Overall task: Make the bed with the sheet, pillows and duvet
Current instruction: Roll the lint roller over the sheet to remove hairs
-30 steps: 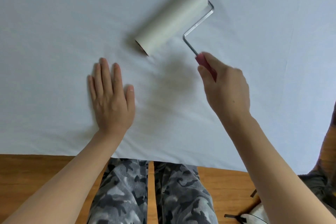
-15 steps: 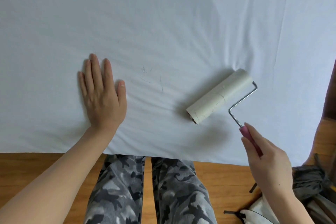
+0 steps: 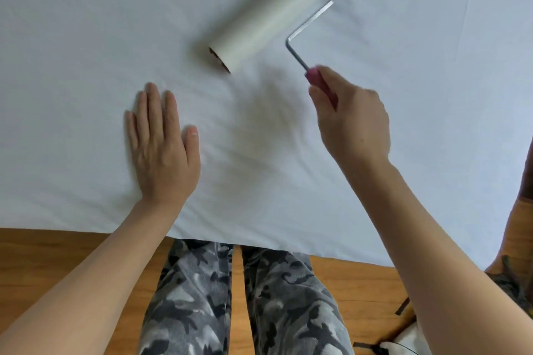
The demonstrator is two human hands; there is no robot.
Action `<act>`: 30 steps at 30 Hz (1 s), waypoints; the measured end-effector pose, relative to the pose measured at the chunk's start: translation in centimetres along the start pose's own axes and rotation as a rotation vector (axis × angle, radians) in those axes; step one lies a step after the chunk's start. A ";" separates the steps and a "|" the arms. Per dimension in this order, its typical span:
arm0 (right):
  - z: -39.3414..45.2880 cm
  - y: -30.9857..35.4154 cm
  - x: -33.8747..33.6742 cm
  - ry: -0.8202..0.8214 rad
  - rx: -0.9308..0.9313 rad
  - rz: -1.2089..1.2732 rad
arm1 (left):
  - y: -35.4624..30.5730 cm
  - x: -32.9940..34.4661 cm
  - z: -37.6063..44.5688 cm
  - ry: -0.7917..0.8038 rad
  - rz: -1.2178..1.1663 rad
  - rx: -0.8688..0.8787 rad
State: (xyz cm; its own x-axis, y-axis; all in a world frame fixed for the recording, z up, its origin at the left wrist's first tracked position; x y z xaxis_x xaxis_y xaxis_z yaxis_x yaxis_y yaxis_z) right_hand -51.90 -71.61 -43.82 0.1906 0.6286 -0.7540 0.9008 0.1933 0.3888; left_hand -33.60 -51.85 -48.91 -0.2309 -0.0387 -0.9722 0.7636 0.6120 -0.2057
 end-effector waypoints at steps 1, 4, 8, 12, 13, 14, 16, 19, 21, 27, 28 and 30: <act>0.7 1.4 0.0 -0.006 -0.018 0.007 | 0.6 -0.1 -0.1 -0.001 -0.001 -0.019; 2.0 5.6 0.1 -0.013 -0.097 0.008 | 2.4 -0.4 -0.4 0.000 -0.001 -0.074; 2.0 9.0 1.8 0.051 -0.170 -0.051 | 4.5 -0.9 -1.0 -0.015 0.005 -0.133; 1.0 8.4 4.2 0.118 -0.175 -0.092 | 5.7 -1.0 -1.4 -0.032 0.002 -0.204; 0.6 7.7 4.4 0.122 -0.170 -0.089 | 5.7 -1.0 -1.4 -0.035 0.003 -0.200; 0.3 6.8 4.5 0.124 -0.163 -0.087 | 5.6 -1.0 -1.3 -0.039 0.000 -0.194; -0.5 4.8 4.3 0.126 -0.142 -0.099 | 5.5 -1.0 -1.3 -0.050 -0.008 -0.185; -2.6 0.9 3.5 0.114 -0.123 -0.145 | 5.6 -1.0 -1.3 -0.059 -0.007 -0.188; -4.4 -2.0 2.7 0.077 -0.118 -0.157 | 5.6 -1.0 -1.3 -0.060 0.002 -0.190; -9.2 -9.5 1.0 -0.035 -0.041 -0.113 | 5.3 -0.9 -1.3 -0.055 0.018 -0.189; -9.6 -9.9 0.9 -0.045 -0.032 -0.110 | 5.2 -0.9 -1.3 -0.052 0.024 -0.189; -9.7 -10.2 0.9 -0.052 -0.024 -0.104 | 5.2 -0.8 -1.2 -0.048 0.030 -0.193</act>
State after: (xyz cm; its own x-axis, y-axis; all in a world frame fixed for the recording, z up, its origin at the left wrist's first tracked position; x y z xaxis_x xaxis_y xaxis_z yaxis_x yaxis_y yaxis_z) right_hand -64.68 -65.69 -43.34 0.1166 0.5645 -0.8172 0.9074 0.2740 0.3187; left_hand -30.18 -47.66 -49.03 -0.1776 -0.0532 -0.9827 0.6392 0.7530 -0.1562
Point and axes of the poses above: each hand's wrist, its own z-axis towards the middle knuckle, its own x-axis out of the palm, y = z × x, the point moved 10 cm from there along z, towards the middle knuckle, and after that the axes turned 7 degrees about y, right-handed, at the moved point
